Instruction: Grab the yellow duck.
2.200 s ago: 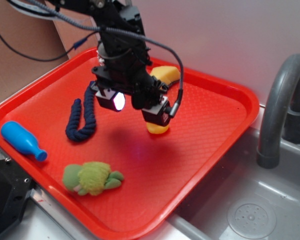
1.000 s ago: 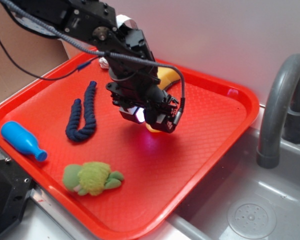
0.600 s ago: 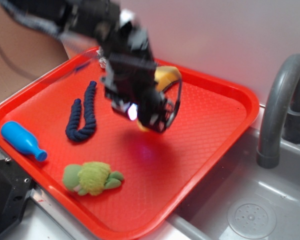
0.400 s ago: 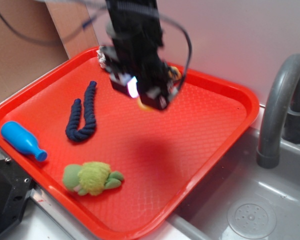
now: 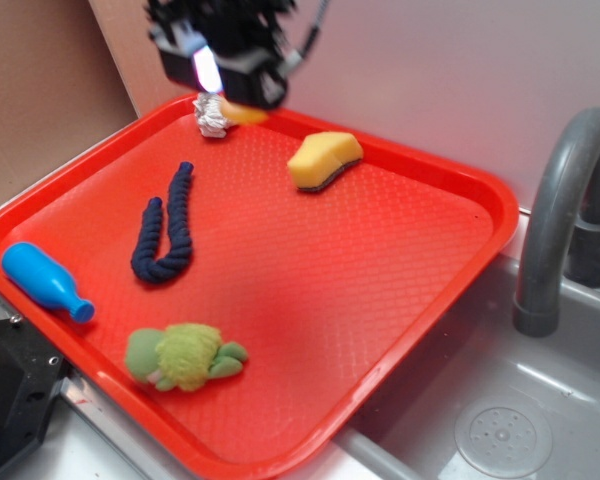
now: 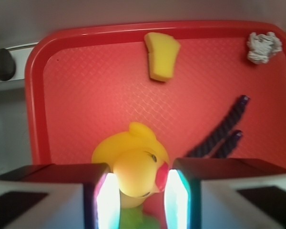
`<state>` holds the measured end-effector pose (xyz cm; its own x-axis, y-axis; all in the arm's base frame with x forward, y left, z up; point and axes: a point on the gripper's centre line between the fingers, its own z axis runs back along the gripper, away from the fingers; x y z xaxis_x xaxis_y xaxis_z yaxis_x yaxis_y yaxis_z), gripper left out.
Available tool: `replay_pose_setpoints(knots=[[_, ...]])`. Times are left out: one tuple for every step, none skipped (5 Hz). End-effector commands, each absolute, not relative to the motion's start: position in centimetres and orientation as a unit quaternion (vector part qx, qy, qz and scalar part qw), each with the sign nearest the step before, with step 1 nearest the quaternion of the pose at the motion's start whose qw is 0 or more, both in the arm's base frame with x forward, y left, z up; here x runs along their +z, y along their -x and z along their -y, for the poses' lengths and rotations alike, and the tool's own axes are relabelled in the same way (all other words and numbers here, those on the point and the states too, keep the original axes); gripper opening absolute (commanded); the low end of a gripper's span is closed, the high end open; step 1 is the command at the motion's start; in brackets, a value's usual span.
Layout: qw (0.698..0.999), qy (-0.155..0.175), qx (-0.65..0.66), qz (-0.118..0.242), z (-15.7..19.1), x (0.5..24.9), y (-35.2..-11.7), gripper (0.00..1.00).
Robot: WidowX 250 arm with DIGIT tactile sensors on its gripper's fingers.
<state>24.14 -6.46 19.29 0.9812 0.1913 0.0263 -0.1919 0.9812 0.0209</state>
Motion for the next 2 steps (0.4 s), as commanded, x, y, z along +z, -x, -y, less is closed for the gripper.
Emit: replay_pose_setpoints(knots=[[0.996, -0.022, 0.065, 0.049, 3.20, 25.27, -23.65, 0.00], [0.994, -0.049, 0.061, 0.078, 3.14, 25.30, -22.78, 0.00]])
